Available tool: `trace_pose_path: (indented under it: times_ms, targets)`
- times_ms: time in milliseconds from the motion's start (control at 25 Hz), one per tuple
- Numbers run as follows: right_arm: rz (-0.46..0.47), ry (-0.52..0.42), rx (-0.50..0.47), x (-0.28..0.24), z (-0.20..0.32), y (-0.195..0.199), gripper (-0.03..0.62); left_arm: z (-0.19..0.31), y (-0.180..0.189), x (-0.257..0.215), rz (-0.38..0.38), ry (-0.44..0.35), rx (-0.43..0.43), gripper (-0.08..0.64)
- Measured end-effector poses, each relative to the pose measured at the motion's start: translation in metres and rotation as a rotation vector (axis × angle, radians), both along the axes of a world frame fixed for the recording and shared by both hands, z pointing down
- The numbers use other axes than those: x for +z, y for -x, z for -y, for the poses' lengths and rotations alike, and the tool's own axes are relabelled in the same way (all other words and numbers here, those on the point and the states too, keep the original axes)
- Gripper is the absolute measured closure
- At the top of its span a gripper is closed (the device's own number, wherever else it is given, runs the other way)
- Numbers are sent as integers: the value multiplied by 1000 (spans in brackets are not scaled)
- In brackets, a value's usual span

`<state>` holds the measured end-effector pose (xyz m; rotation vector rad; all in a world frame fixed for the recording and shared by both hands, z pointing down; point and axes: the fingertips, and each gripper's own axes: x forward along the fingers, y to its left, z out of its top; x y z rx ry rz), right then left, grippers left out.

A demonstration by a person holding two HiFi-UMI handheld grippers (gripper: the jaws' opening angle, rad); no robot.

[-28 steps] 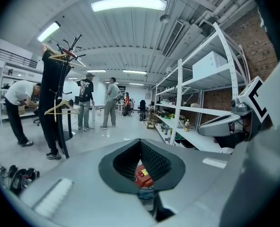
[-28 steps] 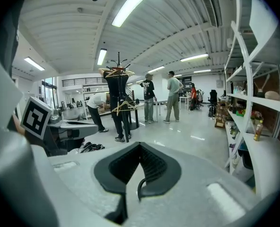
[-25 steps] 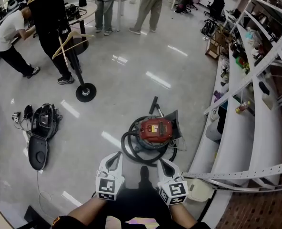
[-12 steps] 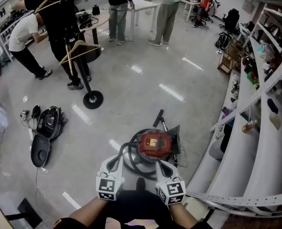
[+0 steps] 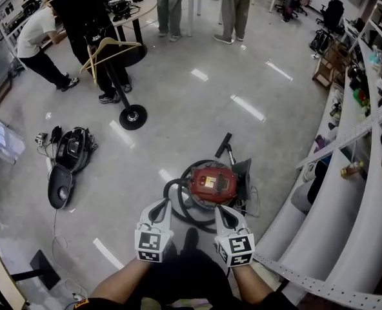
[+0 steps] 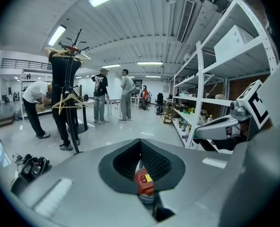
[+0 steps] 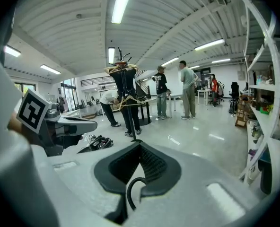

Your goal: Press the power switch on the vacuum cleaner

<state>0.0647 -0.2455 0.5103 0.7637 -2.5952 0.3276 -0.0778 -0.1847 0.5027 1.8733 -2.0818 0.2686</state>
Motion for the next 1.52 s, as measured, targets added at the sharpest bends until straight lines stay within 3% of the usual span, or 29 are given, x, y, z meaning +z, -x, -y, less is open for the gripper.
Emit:
trace_pose_path:
  times_ms: [400, 1000, 1320, 1520]
  targets:
    - [-107, 102, 21, 78, 41, 14, 600, 39, -16, 85, -66, 143, 69, 543]
    - [-286, 194, 46, 206, 93, 45, 600, 90, 1, 219, -56, 367, 145, 544]
    - [-339, 261, 88, 273, 111, 55, 600, 111, 11, 270, -108, 399, 173, 545]
    - [-356, 288, 121, 311, 122, 65, 600, 124, 16, 310, -75, 429, 213, 545]
